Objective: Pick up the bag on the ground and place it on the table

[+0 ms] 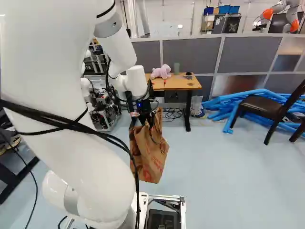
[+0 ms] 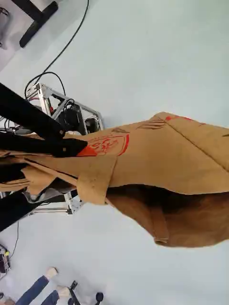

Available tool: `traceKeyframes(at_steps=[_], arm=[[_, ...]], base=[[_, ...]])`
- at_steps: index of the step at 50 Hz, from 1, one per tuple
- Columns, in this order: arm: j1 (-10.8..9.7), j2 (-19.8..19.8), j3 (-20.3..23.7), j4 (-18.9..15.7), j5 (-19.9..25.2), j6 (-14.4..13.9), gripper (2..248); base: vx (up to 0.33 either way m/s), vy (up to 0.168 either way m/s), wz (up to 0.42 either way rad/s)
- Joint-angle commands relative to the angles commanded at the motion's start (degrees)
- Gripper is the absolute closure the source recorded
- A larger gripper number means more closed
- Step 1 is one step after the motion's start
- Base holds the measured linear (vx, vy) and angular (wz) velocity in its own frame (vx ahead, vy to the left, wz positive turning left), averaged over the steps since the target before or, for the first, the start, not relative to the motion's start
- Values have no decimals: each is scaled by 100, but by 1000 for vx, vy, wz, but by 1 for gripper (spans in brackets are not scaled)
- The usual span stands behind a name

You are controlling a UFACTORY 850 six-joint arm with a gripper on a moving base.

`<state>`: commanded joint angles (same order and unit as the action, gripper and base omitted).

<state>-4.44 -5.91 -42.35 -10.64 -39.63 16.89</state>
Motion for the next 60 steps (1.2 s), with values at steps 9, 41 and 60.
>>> traceKeyframes(at_steps=[9, 41, 60], arm=[[10, 144, -42, 0, -122, 0, 229], [23, 677, -224, 0, -481, 0, 229], [-24, 848, -464, 0, -765, 0, 229]], base=[[0, 0, 0], [0, 0, 0], [0, 0, 0]])
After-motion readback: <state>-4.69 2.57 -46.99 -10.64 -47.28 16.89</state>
